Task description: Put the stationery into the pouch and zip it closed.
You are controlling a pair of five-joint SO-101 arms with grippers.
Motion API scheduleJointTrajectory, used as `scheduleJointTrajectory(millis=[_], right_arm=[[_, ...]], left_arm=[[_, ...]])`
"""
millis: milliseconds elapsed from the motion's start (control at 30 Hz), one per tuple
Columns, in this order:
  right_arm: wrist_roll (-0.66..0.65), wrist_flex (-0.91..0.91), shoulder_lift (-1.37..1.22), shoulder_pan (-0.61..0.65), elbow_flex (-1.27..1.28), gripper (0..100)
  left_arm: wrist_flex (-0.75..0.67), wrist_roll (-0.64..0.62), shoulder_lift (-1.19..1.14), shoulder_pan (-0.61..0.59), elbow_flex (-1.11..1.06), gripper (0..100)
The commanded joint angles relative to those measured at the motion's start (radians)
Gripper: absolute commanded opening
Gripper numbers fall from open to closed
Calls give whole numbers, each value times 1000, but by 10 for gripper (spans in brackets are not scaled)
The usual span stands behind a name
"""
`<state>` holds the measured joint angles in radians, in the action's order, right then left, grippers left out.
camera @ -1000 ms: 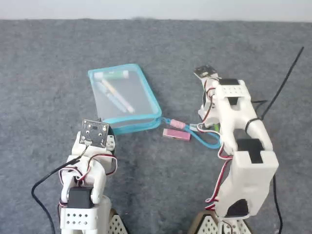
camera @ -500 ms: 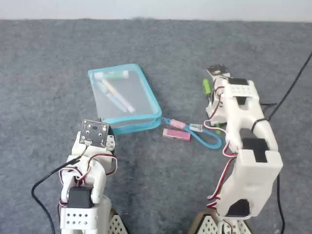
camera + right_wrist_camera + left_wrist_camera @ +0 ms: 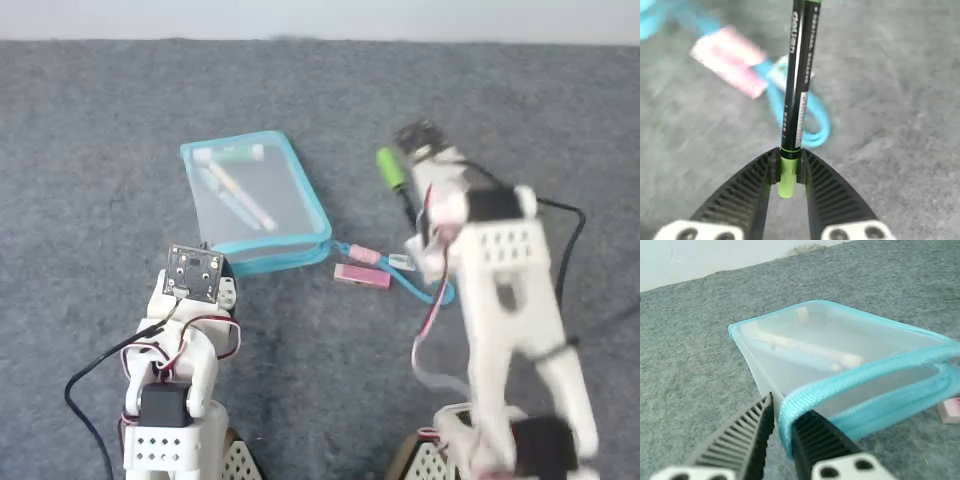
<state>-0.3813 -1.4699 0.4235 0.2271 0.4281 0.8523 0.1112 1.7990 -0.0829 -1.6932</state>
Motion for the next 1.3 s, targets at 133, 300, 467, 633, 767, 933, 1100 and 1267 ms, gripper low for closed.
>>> scheduleJointTrajectory(millis=[133, 300, 467, 633, 767, 933, 1100, 1267], right_arm=[[-31, -160, 360, 222, 91, 7], [-61, -170, 423, 371, 175, 7], [-57, -142, 377, 387, 186, 7], [-57, -90, 286, 387, 183, 7], [-34, -39, 209, 389, 181, 7], [-21, -30, 127, 394, 130, 7], [-21, -45, 139, 395, 106, 7], [-29, -54, 283, 455, 172, 7]], left_arm=[[-26, 5, 18, -5, 8, 12], [-28, 5, 18, -5, 8, 12], [-26, 5, 18, -5, 8, 12], [-26, 5, 18, -5, 8, 12], [-26, 5, 18, -3, 8, 12], [-28, 5, 18, 0, 8, 12], [-28, 5, 18, 0, 8, 12], [-28, 5, 18, 2, 8, 12]])
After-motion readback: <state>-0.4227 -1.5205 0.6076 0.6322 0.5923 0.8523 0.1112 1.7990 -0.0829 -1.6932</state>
